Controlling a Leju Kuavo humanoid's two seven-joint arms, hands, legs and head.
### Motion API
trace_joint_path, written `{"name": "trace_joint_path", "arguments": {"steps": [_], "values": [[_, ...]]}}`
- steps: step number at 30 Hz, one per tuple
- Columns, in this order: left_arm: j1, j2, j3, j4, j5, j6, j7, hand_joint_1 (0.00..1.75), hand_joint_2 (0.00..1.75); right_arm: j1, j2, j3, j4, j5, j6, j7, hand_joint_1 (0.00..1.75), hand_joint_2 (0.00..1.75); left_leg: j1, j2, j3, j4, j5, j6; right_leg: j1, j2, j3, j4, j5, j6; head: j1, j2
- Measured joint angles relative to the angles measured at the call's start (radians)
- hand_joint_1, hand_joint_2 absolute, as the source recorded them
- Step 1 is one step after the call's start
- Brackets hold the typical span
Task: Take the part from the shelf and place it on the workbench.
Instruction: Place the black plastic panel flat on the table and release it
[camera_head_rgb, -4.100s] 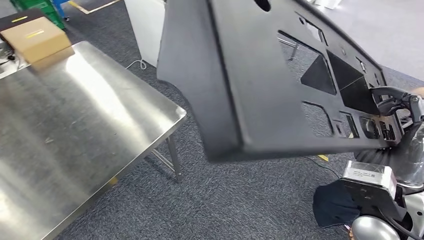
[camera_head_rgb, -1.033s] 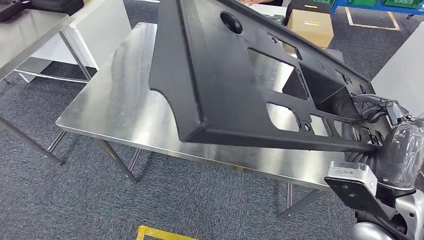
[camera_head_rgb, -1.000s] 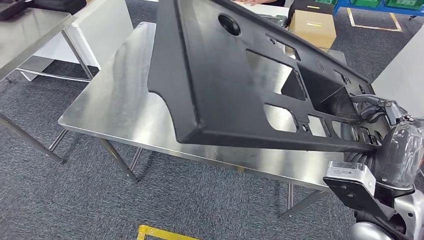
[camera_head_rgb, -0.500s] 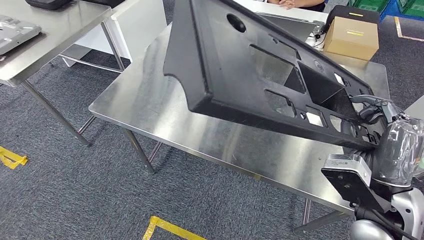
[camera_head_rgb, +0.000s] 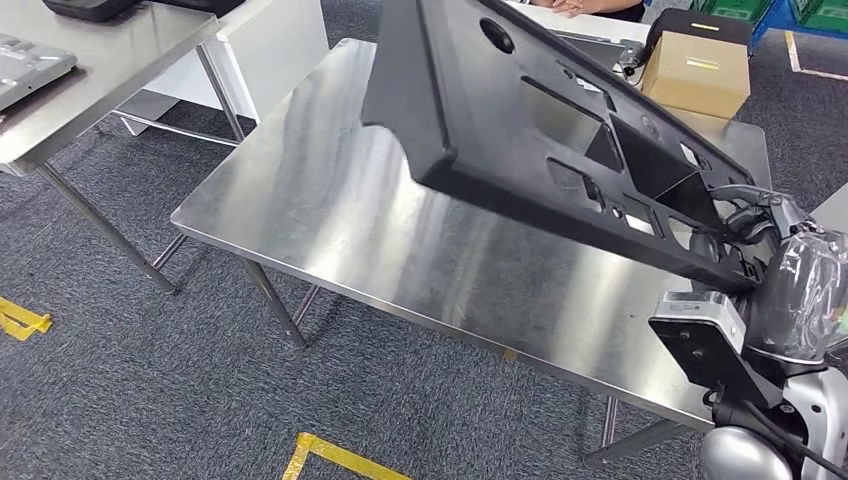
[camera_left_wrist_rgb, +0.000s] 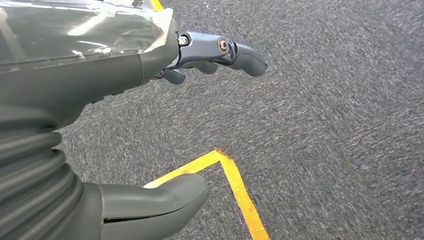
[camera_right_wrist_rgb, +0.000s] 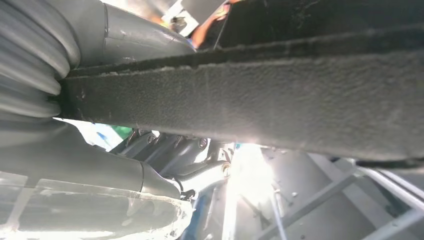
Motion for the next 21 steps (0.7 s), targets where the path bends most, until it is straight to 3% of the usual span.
{"name": "trace_joint_path", "arguments": {"steps": [7,13,16,18,20,21], "values": [[-0.007,0.012,0.000,0.019,-0.004,0.009,-0.002,0.00,1.75,0.000,-0.021,-0.060,0.084,-0.022,0.044,0.042,1.75,1.75,-0.006,0.000,-0.003,0.003,-0.001,0.001,-0.006,0.000,-0.001,-0.001,0.000,0.001,0.000,0.000],[-0.010,0.023,0.002,0.024,0.006,0.007,-0.021,0.00,1.75,0.000,-0.054,-0.106,0.172,-0.083,0.067,0.049,1.75,1.75,-0.012,0.001,-0.010,0.014,-0.008,0.018,-0.014,0.000,0.002,-0.004,0.002,0.006,0.000,0.000],[-0.012,0.026,0.003,0.025,0.008,0.006,-0.027,0.00,1.75,0.001,-0.070,-0.120,0.203,-0.095,0.068,0.047,1.75,1.75,-0.013,0.001,-0.001,-0.004,-0.009,0.037,-0.011,0.000,0.007,0.011,0.013,0.022,0.000,0.000],[-0.012,0.027,0.003,0.027,0.007,0.005,-0.029,0.00,1.75,0.000,-0.083,-0.124,0.220,-0.097,0.068,0.046,1.75,1.75,-0.008,0.002,0.018,-0.018,-0.007,0.048,-0.009,-0.002,-0.014,0.064,-0.017,0.017,0.002,0.000],[-0.012,0.028,0.003,0.028,0.006,0.005,-0.029,0.00,1.75,0.001,-0.094,-0.125,0.236,-0.098,0.069,0.044,1.75,1.75,-0.004,0.006,0.024,-0.020,-0.004,0.050,-0.011,-0.003,-0.074,0.180,-0.074,0.011,0.002,0.000],[-0.012,0.029,0.003,0.029,0.006,0.005,-0.029,0.00,1.75,0.004,-0.097,-0.126,0.244,-0.098,0.069,0.044,1.75,1.75,-0.004,0.007,0.023,-0.020,-0.004,0.049,-0.014,-0.003,-0.106,0.238,-0.095,0.015,0.002,0.000]]}}
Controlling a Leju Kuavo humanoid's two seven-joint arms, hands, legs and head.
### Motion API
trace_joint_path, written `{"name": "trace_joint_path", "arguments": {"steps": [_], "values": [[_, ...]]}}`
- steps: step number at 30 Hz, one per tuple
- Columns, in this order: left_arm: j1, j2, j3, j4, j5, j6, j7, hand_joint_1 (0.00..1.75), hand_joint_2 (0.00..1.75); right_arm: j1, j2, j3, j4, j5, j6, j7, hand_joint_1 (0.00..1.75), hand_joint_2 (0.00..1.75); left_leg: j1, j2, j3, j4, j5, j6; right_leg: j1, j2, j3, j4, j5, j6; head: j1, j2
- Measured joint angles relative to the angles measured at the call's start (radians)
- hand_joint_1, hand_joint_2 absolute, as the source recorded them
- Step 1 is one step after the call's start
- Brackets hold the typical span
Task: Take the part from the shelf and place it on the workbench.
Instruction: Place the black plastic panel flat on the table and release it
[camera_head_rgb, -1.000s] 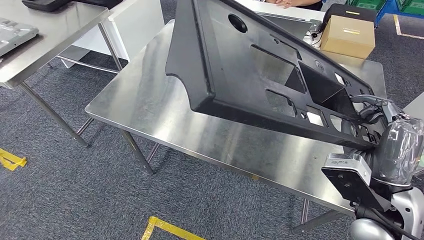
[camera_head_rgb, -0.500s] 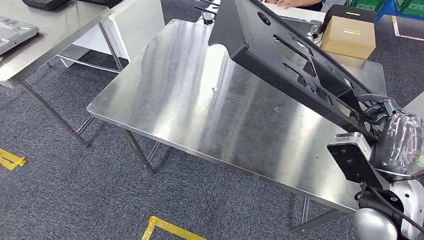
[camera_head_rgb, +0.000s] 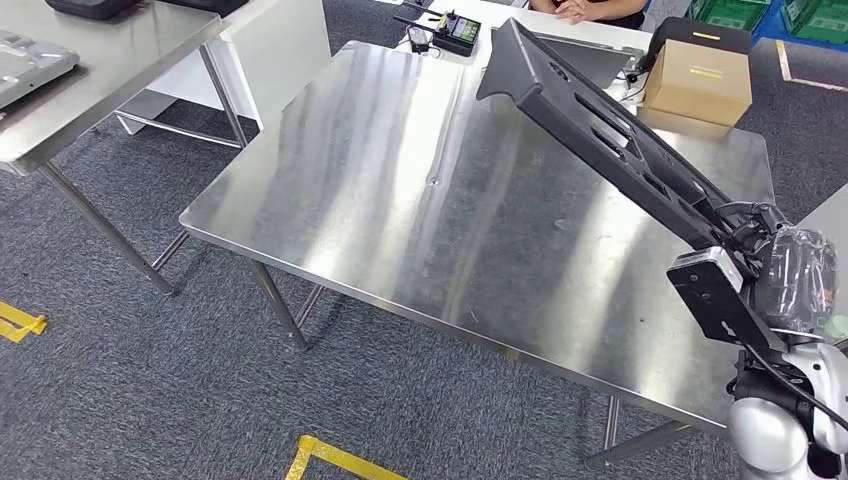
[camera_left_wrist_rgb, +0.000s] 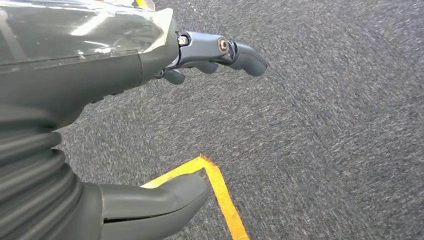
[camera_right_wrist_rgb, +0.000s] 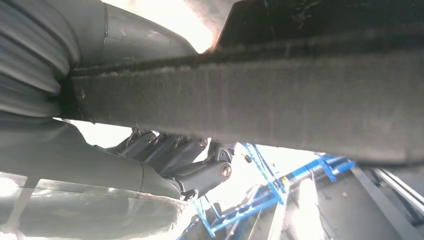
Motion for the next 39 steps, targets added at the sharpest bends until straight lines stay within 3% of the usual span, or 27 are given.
{"name": "trace_joint_path", "arguments": {"steps": [1,2,3,5,6,7,9,12,15,16,17,18,20,21,22,24,27,28,31,32,33,35,36,37,39], "values": [[0.000,0.000,0.000,0.002,0.000,0.000,0.000,0.00,1.75,0.003,-0.003,0.000,0.007,0.000,0.000,0.000,1.75,1.75,0.001,0.000,0.000,0.000,-0.001,-0.002,-0.004,0.000,-0.020,0.032,-0.009,0.009,0.000,0.000],[0.000,0.000,0.000,0.003,0.000,0.000,0.000,0.00,1.75,0.006,-0.006,-0.001,0.014,0.000,0.000,0.000,1.75,1.75,0.002,0.000,0.000,0.001,-0.002,-0.006,-0.010,0.000,-0.023,0.028,-0.003,0.018,0.000,0.000],[0.000,0.000,0.000,0.004,0.000,0.000,0.000,0.00,1.75,0.008,-0.009,-0.001,0.019,0.000,0.000,0.000,1.75,1.75,0.005,-0.001,0.001,0.002,-0.004,-0.011,-0.016,0.000,-0.007,-0.016,0.018,0.030,0.000,0.000],[0.000,0.003,0.000,0.007,0.000,0.001,0.000,0.00,1.75,0.011,-0.014,0.000,0.028,0.001,0.000,0.000,1.75,1.75,0.010,-0.003,0.003,0.010,-0.011,-0.028,-0.029,0.002,0.049,-0.152,0.073,0.055,0.001,0.000],[-0.001,0.005,0.000,0.009,0.000,0.001,-0.001,0.00,1.75,0.012,-0.017,0.001,0.033,0.002,0.000,0.000,1.75,1.75,0.010,-0.005,0.002,0.014,-0.016,-0.037,-0.029,0.002,0.069,-0.201,0.086,0.054,0.001,0.000],[-0.002,0.008,0.000,0.011,0.000,0.002,-0.002,0.00,1.75,0.015,-0.020,0.002,0.039,0.003,0.000,0.000,1.75,1.75,0.011,-0.005,0.000,0.018,-0.021,-0.046,-0.028,0.002,0.080,-0.227,0.094,0.045,0.001,0.000],[-0.003,0.010,0.000,0.014,0.000,0.003,-0.004,0.00,1.75,0.019,-0.026,0.005,0.047,0.008,0.000,0.002,1.75,1.75,0.013,-0.005,0.000,0.023,-0.026,-0.059,-0.020,-0.001,0.084,-0.230,0.093,0.010,0.000,0.000],[-0.009,0.010,0.000,0.019,0.000,0.004,-0.005,0.00,1.75,0.019,-0.038,0.007,0.055,0.016,0.000,0.004,1.75,1.75,0.017,0.034,-0.017,0.076,-0.045,-0.067,-0.017,-0.006,0.108,-0.230,0.094,-0.015,-0.001,0.000],[-0.016,0.013,-0.001,0.026,0.000,0.005,-0.009,0.00,1.75,0.020,-0.046,0.011,0.065,0.025,0.000,0.009,1.75,1.75,0.016,0.062,-0.126,0.260,-0.114,-0.068,-0.006,-0.017,0.122,-0.230,0.084,-0.031,-0.003,0.000],[-0.016,0.013,-0.001,0.028,0.000,0.006,-0.010,0.00,1.75,0.020,-0.047,0.013,0.070,0.032,0.001,0.014,1.75,1.75,0.015,0.062,-0.161,0.303,-0.125,-0.065,-0.001,-0.019,0.127,-0.230,0.080,-0.036,-0.003,0.000],[-0.016,0.014,-0.001,0.030,0.000,0.006,-0.011,0.00,1.75,0.021,-0.049,0.016,0.074,0.042,0.002,0.019,1.75,1.75,0.013,0.062,-0.179,0.312,-0.118,-0.061,0.002,-0.020,0.131,-0.230,0.075,-0.039,-0.003,0.000],[-0.015,0.014,0.000,0.032,0.000,0.007,-0.012,0.00,1.75,0.021,-0.050,0.018,0.079,0.057,0.004,0.027,1.75,1.75,0.010,0.062,-0.177,0.281,-0.088,-0.054,0.006,-0.021,0.137,-0.230,0.070,-0.042,-0.003,0.000],[-0.016,0.018,-0.001,0.034,0.000,0.008,-0.011,0.00,1.75,0.019,-0.054,0.027,0.089,0.097,0.015,0.048,1.75,1.75,-0.001,0.066,-0.133,0.153,-0.005,-0.035,0.009,-0.021,0.150,-0.230,0.058,-0.042,-0.003,0.000],[-0.017,0.020,-0.001,0.035,-0.002,0.008,-0.010,0.00,1.75,0.017,-0.055,0.033,0.097,0.123,0.023,0.059,1.75,1.75,-0.007,0.070,-0.113,0.099,0.015,-0.026,0.011,-0.021,0.155,-0.231,0.052,-0.040,-0.003,0.000],[-0.019,0.022,-0.001,0.036,-0.003,0.007,-0.009,0.00,1.75,0.013,-0.055,0.041,0.108,0.153,0.032,0.073,1.75,1.75,-0.013,0.072,-0.099,0.067,0.025,-0.020,0.012,-0.021,0.157,-0.231,0.047,-0.036,-0.003,0.000],[-0.022,0.026,-0.002,0.038,-0.007,0.007,-0.006,0.00,1.75,0.004,-0.056,0.060,0.136,0.209,0.045,0.094,1.75,1.75,-0.022,0.071,-0.093,0.053,0.021,-0.015,0.015,-0.022,0.158,-0.235,0.038,-0.024,-0.004,0.000],[-0.028,0.027,-0.004,0.038,-0.013,0.005,-0.001,0.00,1.75,-0.024,-0.060,0.088,0.191,0.274,0.055,0.111,1.75,1.75,-0.016,0.065,-0.069,0.026,0.035,-0.007,0.016,-0.022,0.154,-0.213,0.015,-0.014,-0.003,0.000],[-0.031,0.027,-0.006,0.038,-0.015,0.003,0.000,0.00,1.75,-0.041,-0.060,0.098,0.218,0.294,0.060,0.116,1.75,1.75,-0.013,0.064,-0.061,0.018,0.037,-0.004,0.016,-0.020,0.133,-0.170,-0.004,-0.014,-0.002,0.000],[-0.041,0.026,-0.013,0.041,-0.017,-0.008,0.004,0.00,1.75,-0.090,-0.049,0.141,0.324,0.365,0.077,0.132,1.75,1.75,-0.014,0.058,-0.057,0.015,0.032,0.000,0.011,-0.015,0.018,0.012,-0.059,-0.012,-0.002,0.000],[-0.043,0.026,-0.016,0.042,-0.019,-0.012,0.008,0.00,1.75,-0.104,-0.043,0.157,0.362,0.390,0.080,0.135,1.75,1.75,-0.014,0.054,-0.056,0.015,0.030,-0.001,0.008,-0.015,-0.005,0.032,-0.054,-0.004,-0.002,0.000],[-0.044,0.026,-0.020,0.044,-0.021,-0.015,0.012,0.00,1.75,-0.118,-0.036,0.175,0.400,0.415,0.080,0.137,1.75,1.75,-0.013,0.050,-0.054,0.016,0.028,-0.003,0.004,-0.015,-0.009,0.013,-0.031,0.008,-0.002,0.000],[-0.048,0.026,-0.029,0.047,-0.026,-0.021,0.019,0.00,1.75,-0.155,-0.023,0.211,0.475,0.460,0.080,0.142,1.75,1.75,-0.011,0.044,-0.052,0.021,0.024,-0.010,-0.004,-0.015,0.030,-0.113,0.042,0.032,-0.002,0.000],[-0.050,0.026,-0.034,0.049,-0.030,-0.025,0.021,0.00,1.75,-0.178,-0.014,0.231,0.517,0.478,0.080,0.143,1.75,1.75,-0.012,0.042,-0.052,0.025,0.020,-0.015,-0.005,-0.014,0.053,-0.173,0.074,0.034,-0.002,0.000],[-0.053,0.028,-0.040,0.050,-0.033,-0.029,0.023,0.00,1.75,-0.200,-0.004,0.250,0.558,0.492,0.080,0.144,1.75,1.75,-0.013,0.040,-0.053,0.029,0.018,-0.021,-0.004,-0.013,0.068,-0.212,0.095,0.030,-0.002,0.000],[-0.056,0.030,-0.052,0.055,-0.037,-0.040,0.030,0.00,1.75,-0.245,0.019,0.289,0.645,0.513,0.078,0.144,1.75,1.75,-0.015,0.039,-0.054,0.033,0.015,-0.019,-0.001,-0.011,0.077,-0.229,0.108,0.012,-0.002,0.000]]}}
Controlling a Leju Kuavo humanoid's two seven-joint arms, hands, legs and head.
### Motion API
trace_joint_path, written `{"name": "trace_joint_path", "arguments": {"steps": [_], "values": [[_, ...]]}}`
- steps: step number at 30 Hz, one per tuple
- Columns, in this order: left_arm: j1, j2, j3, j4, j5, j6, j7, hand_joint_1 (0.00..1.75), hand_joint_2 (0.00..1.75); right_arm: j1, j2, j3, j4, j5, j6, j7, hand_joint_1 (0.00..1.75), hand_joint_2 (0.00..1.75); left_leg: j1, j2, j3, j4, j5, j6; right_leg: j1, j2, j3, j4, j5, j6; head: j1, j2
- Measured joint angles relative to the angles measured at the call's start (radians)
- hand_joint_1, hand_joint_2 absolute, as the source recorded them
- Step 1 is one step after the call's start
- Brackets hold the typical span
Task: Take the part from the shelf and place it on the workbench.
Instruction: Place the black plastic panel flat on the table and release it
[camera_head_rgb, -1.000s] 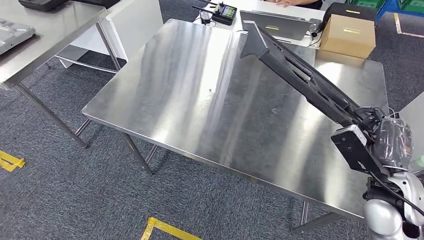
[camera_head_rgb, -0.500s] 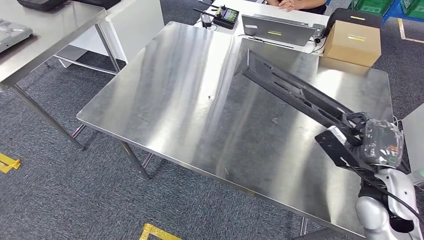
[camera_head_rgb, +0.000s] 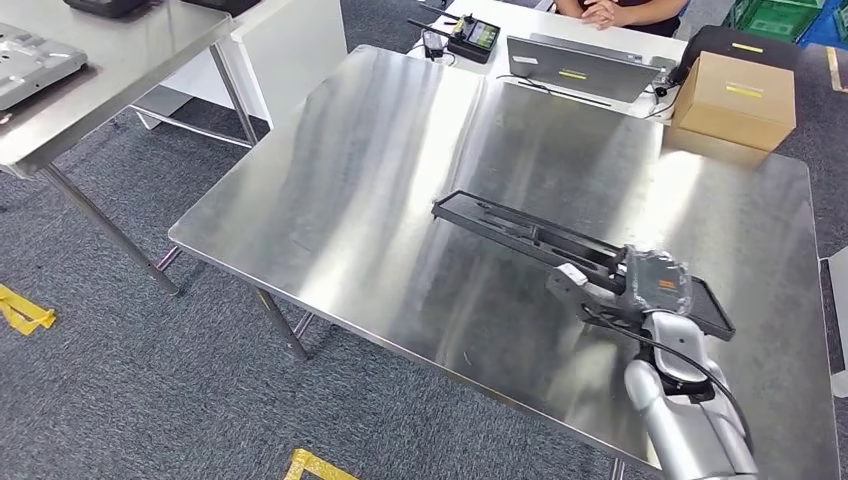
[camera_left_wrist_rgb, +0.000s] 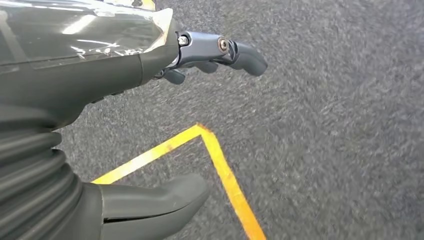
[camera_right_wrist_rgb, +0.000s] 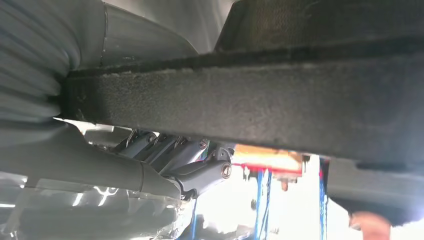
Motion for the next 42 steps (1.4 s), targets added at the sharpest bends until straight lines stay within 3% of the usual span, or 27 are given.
{"name": "trace_joint_path", "arguments": {"steps": [3,5,7,9,11,15,20,30,34,38,42], "values": [[-0.005,0.001,-0.016,0.007,-0.001,-0.018,0.017,0.00,1.75,-0.058,0.030,0.050,0.113,0.022,-0.008,-0.001,1.75,1.75,0.001,0.002,0.002,-0.002,0.003,0.018,0.003,0.002,0.001,-0.001,0.003,-0.008,-0.001,0.000],[-0.012,0.002,-0.024,0.011,0.002,-0.034,0.028,0.00,1.75,-0.091,0.045,0.073,0.169,0.032,-0.017,-0.001,1.75,1.75,0.004,0.003,0.005,-0.005,0.003,0.017,0.006,0.003,0.002,0.000,0.003,-0.011,-0.001,0.000],[-0.023,0.005,-0.031,0.013,0.007,-0.053,0.041,0.00,1.75,-0.116,0.056,0.089,0.210,0.040,-0.023,-0.001,0.87,0.87,0.007,0.004,0.008,-0.006,0.004,0.012,0.010,0.003,0.003,0.000,0.002,-0.016,-0.001,0.000],[-0.034,0.010,-0.042,0.009,0.009,-0.064,0.047,0.00,1.75,-0.131,0.066,0.099,0.237,0.046,-0.027,-0.001,0.00,0.00,0.011,0.005,0.009,-0.008,0.003,-0.005,0.014,0.003,0.004,0.000,0.002,-0.023,-0.001,0.000],[-0.041,0.014,-0.056,0.001,0.010,-0.080,0.054,0.00,1.75,-0.134,0.073,0.103,0.250,0.053,-0.026,0.000,0.00,0.00,0.013,0.005,0.010,-0.009,0.002,-0.021,0.017,0.003,0.005,0.000,0.001,-0.027,-0.001,0.000],[-0.045,0.015,-0.082,-0.015,0.022,-0.106,0.095,0.00,0.00,-0.131,0.087,0.106,0.257,0.077,-0.011,0.002,0.00,0.00,0.012,0.006,0.009,-0.009,0.003,-0.025,0.016,0.003,0.005,0.000,0.001,-0.027,-0.001,0.000],[-0.045,0.016,-0.109,-0.030,0.040,-0.119,0.151,0.00,0.00,-0.144,0.099,0.103,0.262,0.110,-0.006,-0.006,0.00,0.00,0.008,0.006,0.009,-0.009,0.003,-0.025,0.012,0.003,0.005,0.000,0.001,-0.027,-0.001,0.000],[-0.045,0.016,-0.137,-0.056,0.079,-0.124,0.170,0.00,0.00,-0.164,0.108,0.086,0.243,0.114,-0.004,-0.077,0.00,0.00,0.001,0.006,0.008,-0.008,0.003,-0.024,0.007,0.003,0.005,0.000,0.001,-0.027,-0.001,0.000],[-0.044,0.018,-0.147,-0.062,0.098,-0.124,0.171,0.00,0.00,-0.158,0.096,0.090,0.147,0.043,0.105,-0.152,0.00,0.00,0.001,0.005,0.008,-0.007,0.003,-0.024,0.006,0.003,0.005,0.000,0.001,-0.027,-0.001,0.000],[-0.044,0.027,-0.157,-0.062,0.109,-0.123,0.171,0.00,0.00,-0.135,0.048,0.111,-0.002,-0.043,0.232,-0.190,0.00,0.00,0.001,0.004,0.007,-0.007,0.003,-0.024,0.006,0.002,0.004,0.000,0.001,-0.027,-0.001,0.000],[-0.044,0.031,-0.164,-0.062,0.111,-0.123,0.170,0.00,0.00,-0.120,0.018,0.123,-0.089,-0.059,0.255,-0.193,0.00,0.00,0.001,0.004,0.007,-0.007,0.003,-0.024,0.006,0.002,0.004,0.000,0.001,-0.027,-0.001,0.000]]}}
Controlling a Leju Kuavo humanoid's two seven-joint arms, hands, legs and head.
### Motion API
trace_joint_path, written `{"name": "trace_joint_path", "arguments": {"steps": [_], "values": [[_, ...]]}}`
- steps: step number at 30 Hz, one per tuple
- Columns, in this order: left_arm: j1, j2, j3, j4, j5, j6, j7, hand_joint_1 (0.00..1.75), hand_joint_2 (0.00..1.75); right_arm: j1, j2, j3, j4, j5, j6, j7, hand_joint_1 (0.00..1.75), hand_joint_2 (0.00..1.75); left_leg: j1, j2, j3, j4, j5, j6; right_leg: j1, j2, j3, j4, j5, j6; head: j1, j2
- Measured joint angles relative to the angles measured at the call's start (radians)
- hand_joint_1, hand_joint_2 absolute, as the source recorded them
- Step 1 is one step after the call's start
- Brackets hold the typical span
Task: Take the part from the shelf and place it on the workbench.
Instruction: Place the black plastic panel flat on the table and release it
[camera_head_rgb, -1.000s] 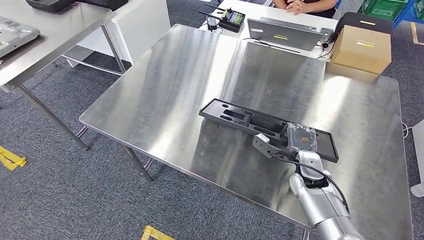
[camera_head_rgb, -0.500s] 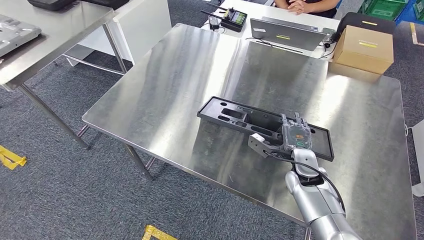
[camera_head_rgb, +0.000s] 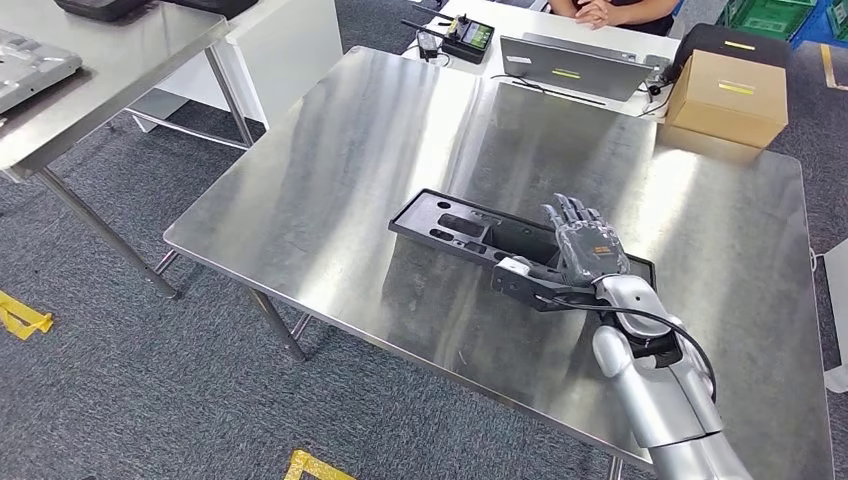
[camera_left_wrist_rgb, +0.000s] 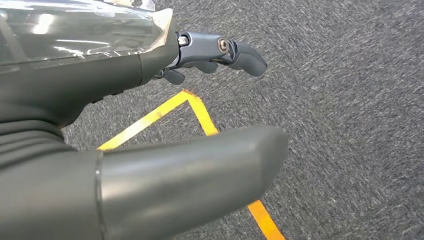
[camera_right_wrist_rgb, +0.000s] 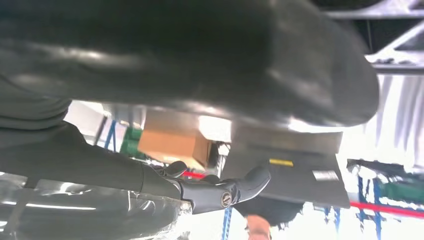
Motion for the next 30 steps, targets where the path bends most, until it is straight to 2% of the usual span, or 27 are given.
{"name": "trace_joint_path", "arguments": {"steps": [7,10,13,16,18,20,24,27,30], "values": [[0.000,0.001,-0.004,0.000,0.001,0.000,0.000,0.00,0.00,0.010,-0.021,0.013,-0.056,-0.012,0.002,-0.004,0.00,0.00,0.000,0.000,0.000,0.000,0.000,0.000,0.000,0.000,0.000,0.000,0.000,0.000,0.000,0.000],[0.002,0.002,-0.006,0.000,0.011,0.001,-0.006,0.00,0.00,0.026,-0.035,0.017,-0.100,-0.101,0.009,-0.036,0.00,0.00,0.000,-0.001,0.000,0.000,0.000,0.000,0.000,0.000,0.000,0.000,0.000,0.000,0.000,0.000],[0.015,0.004,-0.006,-0.003,0.027,0.002,-0.022,0.00,0.00,0.055,-0.072,0.022,-0.226,-0.215,0.038,-0.057,0.00,0.00,-0.001,-0.001,0.000,0.000,0.000,0.000,-0.001,0.000,0.000,0.000,0.000,0.000,0.000,0.000],[0.036,0.000,-0.005,-0.021,0.040,0.004,-0.045,0.00,0.00,0.075,-0.113,0.012,-0.377,-0.255,0.037,-0.060,0.00,0.00,-0.001,0.000,0.000,0.000,-0.001,0.001,-0.001,0.000,-0.001,0.000,0.000,0.000,0.000,0.000],[0.058,-0.019,-0.005,-0.058,0.044,0.003,-0.052,0.00,0.00,0.093,-0.125,-0.012,-0.479,-0.264,-0.025,-0.083,0.00,0.00,-0.001,0.000,0.000,0.000,-0.001,0.002,-0.002,0.000,-0.001,0.000,0.000,0.000,0.000,0.000],[0.086,-0.051,-0.005,-0.112,0.046,-0.004,-0.053,0.00,0.00,0.118,-0.117,-0.051,-0.583,-0.293,-0.137,-0.126,0.00,0.00,-0.002,0.000,-0.001,0.000,-0.002,0.002,-0.002,0.000,-0.001,0.000,-0.001,0.000,0.000,0.000],[0.132,-0.108,-0.005,-0.198,0.039,-0.012,-0.077,0.00,0.00,0.233,-0.041,-0.147,-0.806,-0.420,-0.416,-0.241,0.00,0.00,-0.002,-0.002,0.000,0.000,-0.005,0.004,-0.002,-0.002,-0.002,-0.001,-0.003,0.001,0.000,0.000],[0.130,-0.100,0.003,-0.176,0.055,0.017,-0.135,0.00,0.00,0.355,0.036,-0.181,-0.935,-0.483,-0.573,-0.318,0.00,0.00,-0.002,-0.002,0.001,0.001,-0.008,0.005,-0.003,-0.002,0.002,-0.002,-0.004,0.002,0.000,0.000],[0.113,-0.071,0.018,-0.110,0.072,0.040,-0.162,0.00,0.00,0.445,0.111,-0.185,-1.010,-0.489,-0.625,-0.341,0.00,0.00,-0.003,0.000,0.002,0.005,-0.016,0.011,-0.006,0.001,0.005,-0.003,-0.005,0.003,0.000,0.000]]}}
